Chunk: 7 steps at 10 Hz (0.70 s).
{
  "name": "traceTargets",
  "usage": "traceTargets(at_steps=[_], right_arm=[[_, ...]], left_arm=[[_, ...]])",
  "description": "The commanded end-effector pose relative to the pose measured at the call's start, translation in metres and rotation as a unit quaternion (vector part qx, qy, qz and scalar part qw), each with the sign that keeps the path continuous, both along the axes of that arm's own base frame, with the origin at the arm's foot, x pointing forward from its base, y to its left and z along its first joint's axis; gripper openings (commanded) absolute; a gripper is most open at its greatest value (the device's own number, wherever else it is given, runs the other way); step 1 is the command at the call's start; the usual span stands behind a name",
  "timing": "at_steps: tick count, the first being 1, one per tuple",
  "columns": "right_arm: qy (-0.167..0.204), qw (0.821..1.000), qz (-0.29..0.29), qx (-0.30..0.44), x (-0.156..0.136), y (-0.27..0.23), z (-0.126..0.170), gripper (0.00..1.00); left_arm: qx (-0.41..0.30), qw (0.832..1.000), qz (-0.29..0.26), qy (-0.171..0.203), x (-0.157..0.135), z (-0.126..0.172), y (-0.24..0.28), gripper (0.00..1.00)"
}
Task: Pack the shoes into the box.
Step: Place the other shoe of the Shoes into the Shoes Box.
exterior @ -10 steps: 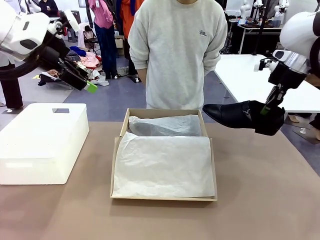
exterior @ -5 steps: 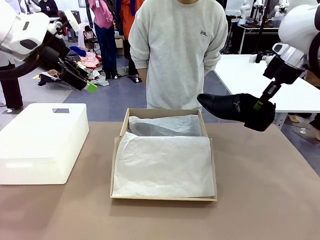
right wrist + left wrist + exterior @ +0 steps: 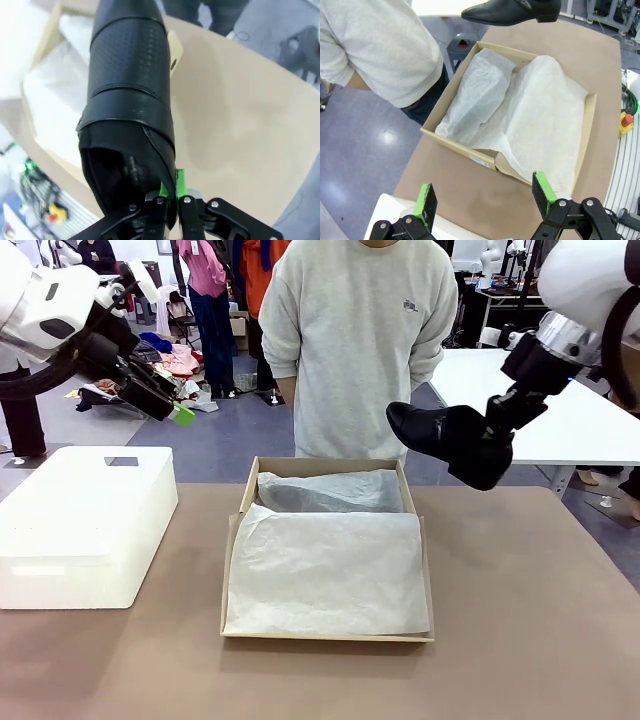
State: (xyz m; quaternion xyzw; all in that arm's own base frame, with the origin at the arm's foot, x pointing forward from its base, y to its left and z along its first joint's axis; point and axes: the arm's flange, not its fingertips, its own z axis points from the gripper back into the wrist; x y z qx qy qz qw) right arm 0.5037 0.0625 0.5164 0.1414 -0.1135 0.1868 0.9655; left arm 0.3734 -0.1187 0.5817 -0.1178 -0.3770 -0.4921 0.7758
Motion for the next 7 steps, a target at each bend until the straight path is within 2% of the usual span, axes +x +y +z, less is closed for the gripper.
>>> traceTargets(at_steps=[1, 4, 5, 6, 7], right_arm=[[-0.014, 0.996, -0.082, 0.002, 0.005, 0.029, 0.006, 0.0], [-0.006, 0.989, -0.137, -0.052, 0.013, 0.052, 0.008, 0.0], [-0.002, 0.989, -0.135, -0.064, 0.013, 0.051, 0.009, 0.0], [-0.002, 0.994, -0.107, -0.02, 0.006, 0.044, 0.0, 0.0], [-0.002, 0.994, -0.107, -0.02, 0.006, 0.044, 0.0, 0.0]], left_arm=[[-0.006, 1.0, -0.009, -0.001, 0.001, 0.0, 0.002, 1.0], [-0.006, 1.0, -0.009, -0.001, 0.001, 0.0, 0.002, 1.0], [-0.006, 1.0, -0.009, -0.001, 0.001, 0.0, 0.002, 1.0], [-0.006, 1.0, -0.009, -0.001, 0.001, 0.0, 0.002, 1.0], [-0.006, 1.0, -0.009, -0.001, 0.001, 0.0, 0.002, 1.0]])
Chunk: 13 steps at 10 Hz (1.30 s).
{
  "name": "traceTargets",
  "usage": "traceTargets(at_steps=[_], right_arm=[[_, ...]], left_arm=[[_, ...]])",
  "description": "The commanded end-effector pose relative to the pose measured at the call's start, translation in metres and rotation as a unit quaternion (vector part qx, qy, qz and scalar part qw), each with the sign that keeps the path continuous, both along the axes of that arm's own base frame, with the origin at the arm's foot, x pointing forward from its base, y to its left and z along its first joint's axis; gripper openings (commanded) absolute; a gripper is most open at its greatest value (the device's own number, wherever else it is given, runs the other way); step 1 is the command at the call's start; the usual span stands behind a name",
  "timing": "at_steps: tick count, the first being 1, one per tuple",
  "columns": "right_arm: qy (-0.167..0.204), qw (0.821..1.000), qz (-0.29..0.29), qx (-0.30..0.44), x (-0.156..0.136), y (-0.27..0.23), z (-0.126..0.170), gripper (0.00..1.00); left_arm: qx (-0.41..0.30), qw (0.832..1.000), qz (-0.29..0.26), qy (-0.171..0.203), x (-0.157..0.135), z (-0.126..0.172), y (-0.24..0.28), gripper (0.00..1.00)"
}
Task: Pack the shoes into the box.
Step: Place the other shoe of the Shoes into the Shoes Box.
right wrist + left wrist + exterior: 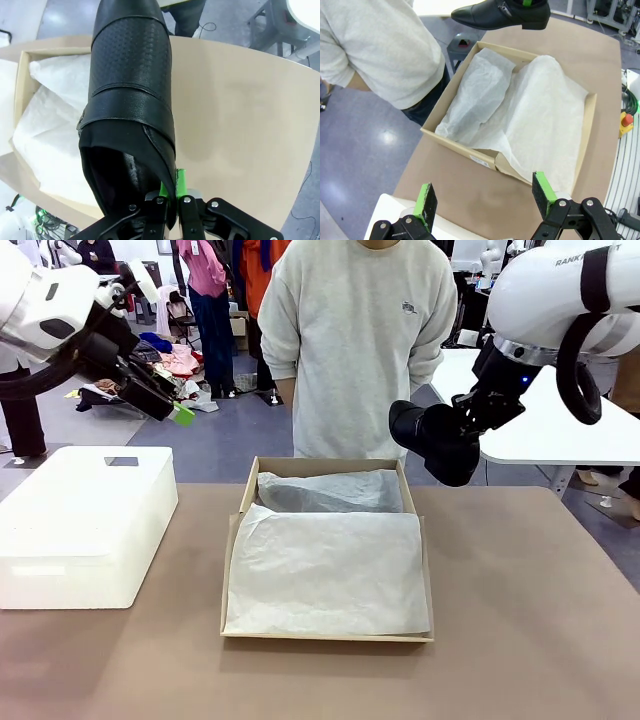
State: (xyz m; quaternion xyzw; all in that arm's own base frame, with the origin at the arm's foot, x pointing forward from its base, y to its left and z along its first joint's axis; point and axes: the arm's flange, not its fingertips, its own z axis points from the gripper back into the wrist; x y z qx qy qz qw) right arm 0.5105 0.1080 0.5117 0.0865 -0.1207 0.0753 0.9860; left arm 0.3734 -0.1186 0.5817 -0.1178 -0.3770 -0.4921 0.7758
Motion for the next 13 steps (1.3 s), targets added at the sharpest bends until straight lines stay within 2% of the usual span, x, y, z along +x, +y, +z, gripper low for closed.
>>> traceTargets(at_steps=[1, 5, 7, 10, 11, 12, 13], right_arm=[[-0.005, 1.0, 0.012, 0.021, -0.001, -0.001, 0.005, 0.0], [0.001, 1.0, -0.001, 0.004, 0.0, 0.0, 0.0, 0.0], [-0.002, 0.994, -0.104, 0.023, -0.008, 0.031, 0.008, 0.0], [-0.001, 0.97, -0.241, 0.028, -0.019, 0.072, 0.016, 0.0], [0.008, 0.954, -0.299, 0.025, -0.023, 0.089, 0.021, 0.0], [0.035, 0.938, -0.343, 0.04, -0.024, 0.106, 0.025, 0.0], [0.059, 0.928, -0.365, 0.049, -0.023, 0.124, 0.028, 0.0]], left_arm=[[-0.006, 1.0, -0.01, -0.001, 0.001, 0.0, 0.002, 1.0], [-0.006, 1.0, -0.01, -0.001, 0.001, 0.0, 0.002, 1.0], [-0.006, 1.0, -0.01, -0.001, 0.001, 0.0, 0.002, 1.0], [-0.006, 1.0, -0.01, -0.001, 0.001, 0.0, 0.002, 1.0], [-0.006, 1.0, -0.01, -0.001, 0.001, 0.0, 0.002, 1.0], [-0.006, 1.0, -0.01, -0.001, 0.001, 0.0, 0.002, 1.0], [-0.006, 1.0, -0.01, -0.001, 0.001, 0.0, 0.002, 1.0]])
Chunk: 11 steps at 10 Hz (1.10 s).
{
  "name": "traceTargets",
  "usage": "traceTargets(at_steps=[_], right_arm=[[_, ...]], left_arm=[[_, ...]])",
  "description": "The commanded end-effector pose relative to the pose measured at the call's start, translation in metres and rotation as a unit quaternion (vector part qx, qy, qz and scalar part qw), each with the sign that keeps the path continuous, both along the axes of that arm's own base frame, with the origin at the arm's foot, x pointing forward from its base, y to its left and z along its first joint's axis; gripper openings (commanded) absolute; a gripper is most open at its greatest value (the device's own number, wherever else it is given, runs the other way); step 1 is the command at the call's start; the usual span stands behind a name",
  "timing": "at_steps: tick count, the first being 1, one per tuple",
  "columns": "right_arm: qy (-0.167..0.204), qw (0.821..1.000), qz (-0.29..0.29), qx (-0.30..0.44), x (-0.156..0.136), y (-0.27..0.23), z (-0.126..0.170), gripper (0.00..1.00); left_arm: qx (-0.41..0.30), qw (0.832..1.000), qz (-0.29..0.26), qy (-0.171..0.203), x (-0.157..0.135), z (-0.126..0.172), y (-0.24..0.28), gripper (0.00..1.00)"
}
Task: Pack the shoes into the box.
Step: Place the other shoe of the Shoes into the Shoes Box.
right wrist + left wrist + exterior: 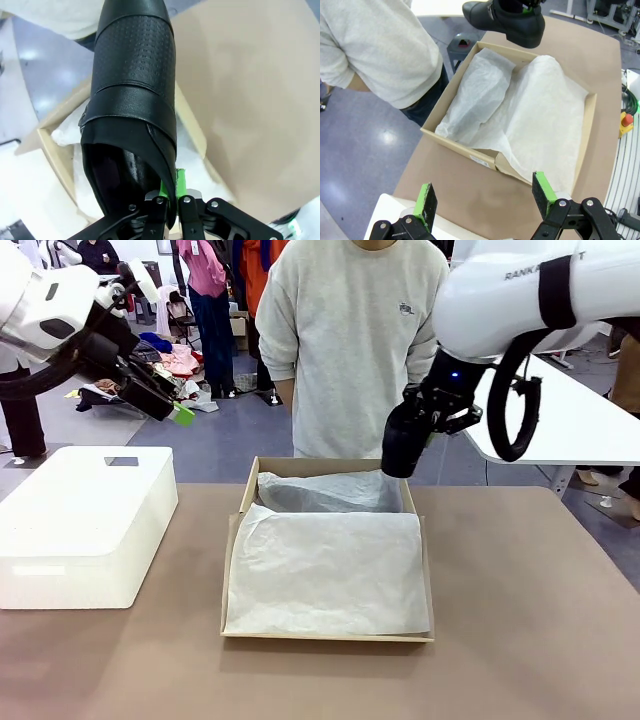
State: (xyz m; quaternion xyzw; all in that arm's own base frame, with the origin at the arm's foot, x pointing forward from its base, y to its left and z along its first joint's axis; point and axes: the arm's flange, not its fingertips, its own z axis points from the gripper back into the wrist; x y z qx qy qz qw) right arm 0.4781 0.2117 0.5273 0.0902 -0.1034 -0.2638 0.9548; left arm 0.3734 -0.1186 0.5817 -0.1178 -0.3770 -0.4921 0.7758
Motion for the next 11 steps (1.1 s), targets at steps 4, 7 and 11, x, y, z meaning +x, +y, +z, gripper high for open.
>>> traceTargets(at_steps=[4, 7, 11], right_arm=[[0.015, 0.99, -0.141, 0.007, 0.029, 0.086, 0.009, 0.0], [0.023, 0.992, -0.127, 0.018, 0.02, 0.08, -0.001, 0.0], [0.023, 0.992, -0.127, 0.018, 0.02, 0.08, -0.001, 0.0]], left_arm=[[-0.006, 1.0, -0.01, -0.001, 0.001, 0.0, 0.002, 1.0], [-0.006, 1.0, -0.01, -0.001, 0.001, 0.0, 0.002, 1.0], [-0.006, 1.0, -0.01, -0.001, 0.001, 0.0, 0.002, 1.0]])
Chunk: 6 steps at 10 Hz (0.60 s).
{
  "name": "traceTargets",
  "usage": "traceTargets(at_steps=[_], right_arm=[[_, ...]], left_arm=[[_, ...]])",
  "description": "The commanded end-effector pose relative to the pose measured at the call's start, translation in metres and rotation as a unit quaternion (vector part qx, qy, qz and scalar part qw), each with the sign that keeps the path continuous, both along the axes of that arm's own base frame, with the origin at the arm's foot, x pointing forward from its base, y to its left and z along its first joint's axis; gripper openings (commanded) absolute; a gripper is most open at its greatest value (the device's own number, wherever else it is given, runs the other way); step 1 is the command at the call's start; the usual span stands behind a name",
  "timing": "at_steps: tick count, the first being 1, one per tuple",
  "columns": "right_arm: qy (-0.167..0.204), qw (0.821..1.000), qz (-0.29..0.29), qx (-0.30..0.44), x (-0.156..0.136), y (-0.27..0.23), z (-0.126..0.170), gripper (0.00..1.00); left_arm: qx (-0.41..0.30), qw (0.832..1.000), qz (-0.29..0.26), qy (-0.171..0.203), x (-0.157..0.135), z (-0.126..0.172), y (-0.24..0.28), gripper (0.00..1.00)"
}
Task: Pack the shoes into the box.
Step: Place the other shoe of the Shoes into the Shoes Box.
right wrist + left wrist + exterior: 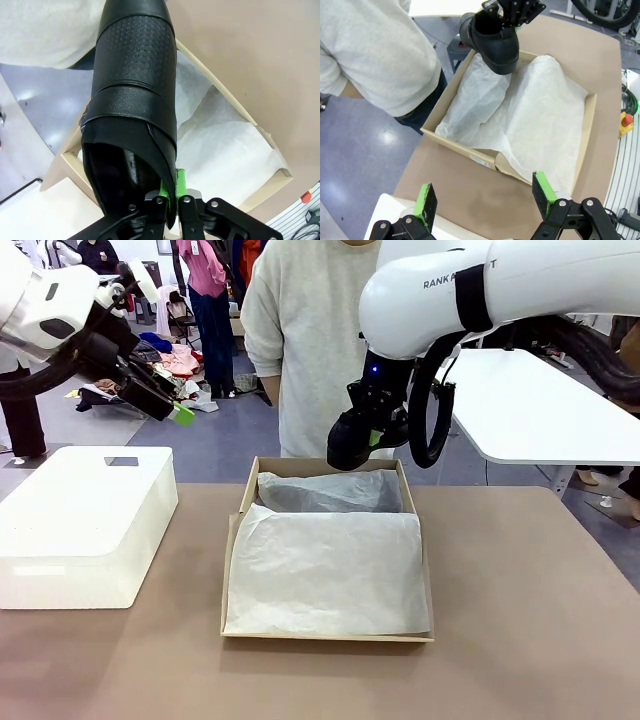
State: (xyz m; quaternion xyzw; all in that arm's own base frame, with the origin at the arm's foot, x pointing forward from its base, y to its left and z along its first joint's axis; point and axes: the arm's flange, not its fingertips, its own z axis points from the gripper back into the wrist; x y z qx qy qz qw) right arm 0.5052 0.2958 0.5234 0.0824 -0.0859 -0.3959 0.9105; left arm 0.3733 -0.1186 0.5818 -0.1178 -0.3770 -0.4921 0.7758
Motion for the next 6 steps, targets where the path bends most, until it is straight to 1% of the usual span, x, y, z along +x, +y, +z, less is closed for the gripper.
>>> traceTargets(at_steps=[1, 2, 3, 5, 6], right_arm=[[-0.004, 1.0, 0.01, 0.002, -0.008, -0.004, 0.003, 0.0], [0.0, 1.0, 0.0, 0.0, 0.0, 0.0, 0.0, 0.0], [0.008, 0.998, -0.069, 0.003, -0.005, 0.013, 0.0, 0.0], [0.003, 0.991, -0.13, -0.001, -0.015, 0.042, -0.001, 0.0], [0.001, 0.989, -0.15, -0.008, -0.018, 0.055, -0.002, 0.0]], left_arm=[[-0.006, 1.0, -0.01, -0.001, 0.001, 0.0, 0.002, 1.0], [-0.006, 1.0, -0.01, -0.001, 0.001, 0.0, 0.002, 1.0], [-0.006, 1.0, -0.01, -0.001, 0.001, 0.0, 0.002, 1.0], [-0.006, 1.0, -0.01, -0.001, 0.001, 0.0, 0.002, 1.0], [-0.006, 1.0, -0.01, -0.001, 0.001, 0.0, 0.002, 1.0]])
